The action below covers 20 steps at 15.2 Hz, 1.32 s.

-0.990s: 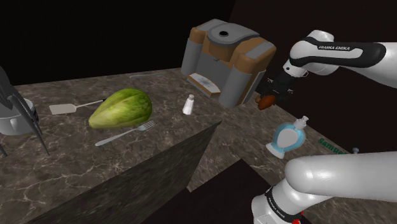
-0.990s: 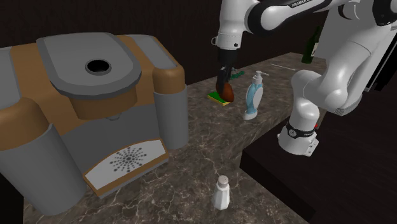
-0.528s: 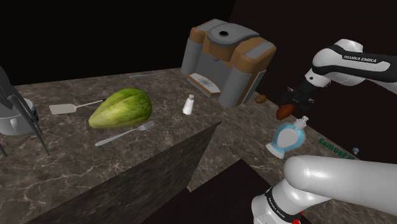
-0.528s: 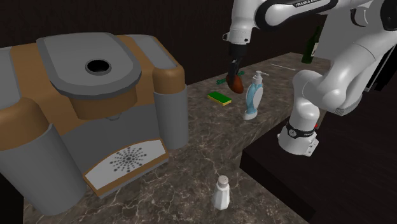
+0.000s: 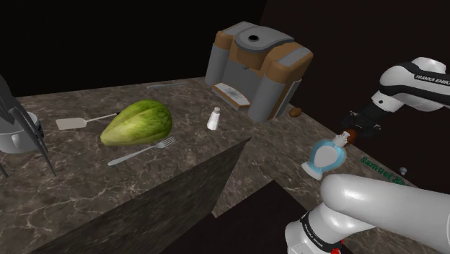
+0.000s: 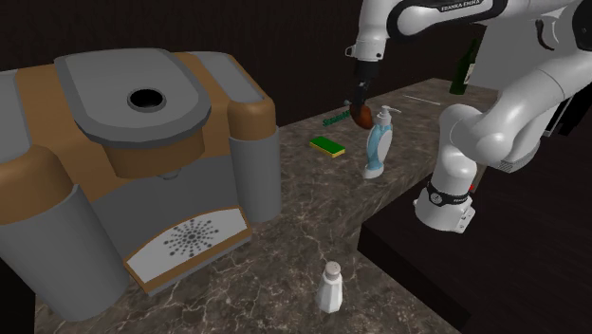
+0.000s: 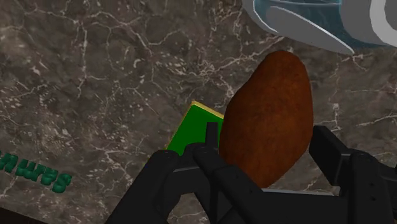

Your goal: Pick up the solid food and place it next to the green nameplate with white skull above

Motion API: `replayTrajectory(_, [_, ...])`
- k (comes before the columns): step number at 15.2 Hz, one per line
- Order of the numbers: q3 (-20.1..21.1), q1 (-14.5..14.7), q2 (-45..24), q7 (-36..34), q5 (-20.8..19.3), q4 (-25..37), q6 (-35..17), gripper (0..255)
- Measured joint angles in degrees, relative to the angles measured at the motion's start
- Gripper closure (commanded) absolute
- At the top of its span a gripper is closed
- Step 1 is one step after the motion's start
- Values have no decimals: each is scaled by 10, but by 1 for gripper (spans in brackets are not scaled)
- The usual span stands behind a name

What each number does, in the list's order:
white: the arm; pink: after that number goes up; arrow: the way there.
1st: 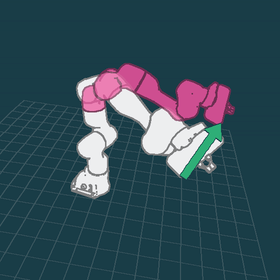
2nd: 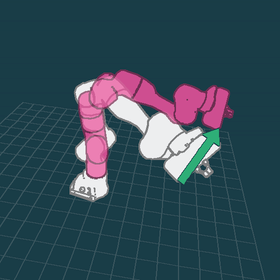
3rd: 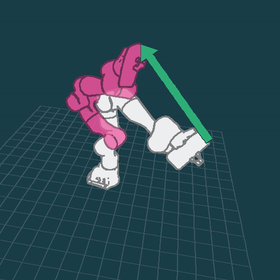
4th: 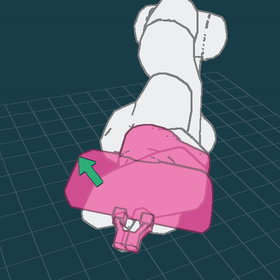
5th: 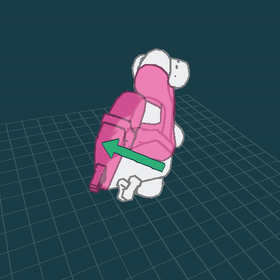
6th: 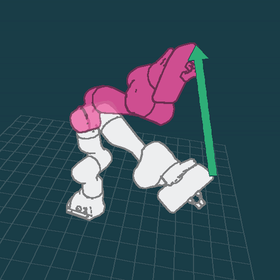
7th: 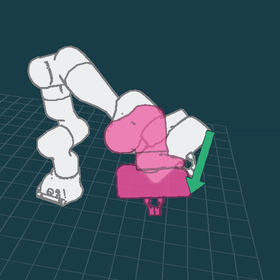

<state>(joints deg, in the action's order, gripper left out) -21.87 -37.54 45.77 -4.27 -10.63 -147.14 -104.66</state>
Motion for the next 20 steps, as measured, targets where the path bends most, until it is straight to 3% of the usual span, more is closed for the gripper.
replayTrajectory(11, [-133, -70, 17, 153, -94, 41, 41, 255])
replayTrajectory(20, [-262, -70, -44, 285, -140, 146, 52, 255])
